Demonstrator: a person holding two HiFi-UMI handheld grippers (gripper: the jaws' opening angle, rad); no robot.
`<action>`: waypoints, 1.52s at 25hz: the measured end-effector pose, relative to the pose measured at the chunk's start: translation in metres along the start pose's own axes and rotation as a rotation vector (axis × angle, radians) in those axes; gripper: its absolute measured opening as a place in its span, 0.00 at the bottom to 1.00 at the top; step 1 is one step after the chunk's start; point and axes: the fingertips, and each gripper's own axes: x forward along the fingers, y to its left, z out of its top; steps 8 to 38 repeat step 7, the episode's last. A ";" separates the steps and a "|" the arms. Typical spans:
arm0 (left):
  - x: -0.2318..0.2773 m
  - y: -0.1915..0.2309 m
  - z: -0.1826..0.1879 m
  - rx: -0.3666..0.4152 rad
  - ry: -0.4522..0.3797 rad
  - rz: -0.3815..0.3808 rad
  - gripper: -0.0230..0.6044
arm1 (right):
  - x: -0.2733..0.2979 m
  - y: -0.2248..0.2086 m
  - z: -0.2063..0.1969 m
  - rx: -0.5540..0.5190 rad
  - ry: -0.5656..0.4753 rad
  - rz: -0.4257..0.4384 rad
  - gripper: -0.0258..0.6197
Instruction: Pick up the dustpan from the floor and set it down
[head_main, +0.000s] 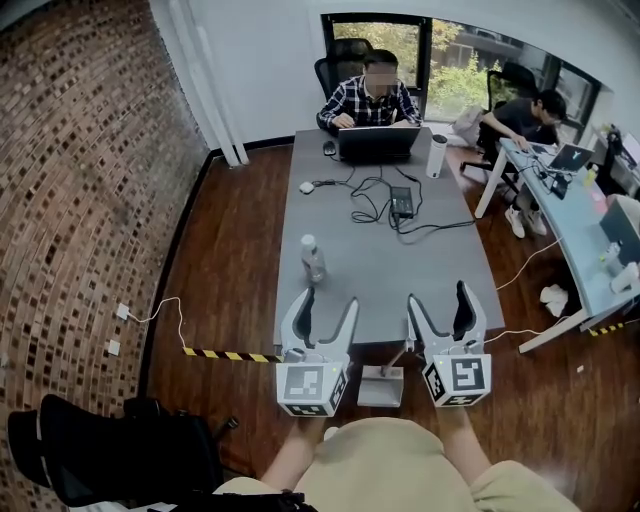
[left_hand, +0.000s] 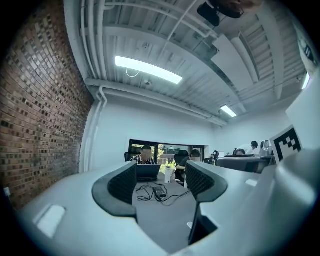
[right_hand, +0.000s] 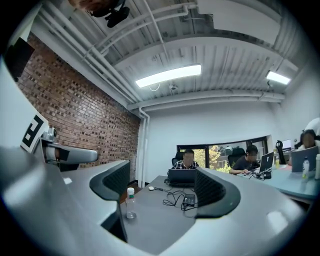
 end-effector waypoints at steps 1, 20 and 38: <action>0.001 0.001 0.000 0.004 -0.002 0.001 0.50 | 0.002 0.000 0.000 -0.006 0.000 0.001 0.65; 0.004 0.001 0.005 0.028 -0.044 -0.009 0.49 | 0.008 0.001 -0.002 -0.064 0.006 -0.002 0.65; 0.004 0.001 0.005 0.028 -0.044 -0.009 0.49 | 0.008 0.001 -0.002 -0.064 0.006 -0.002 0.65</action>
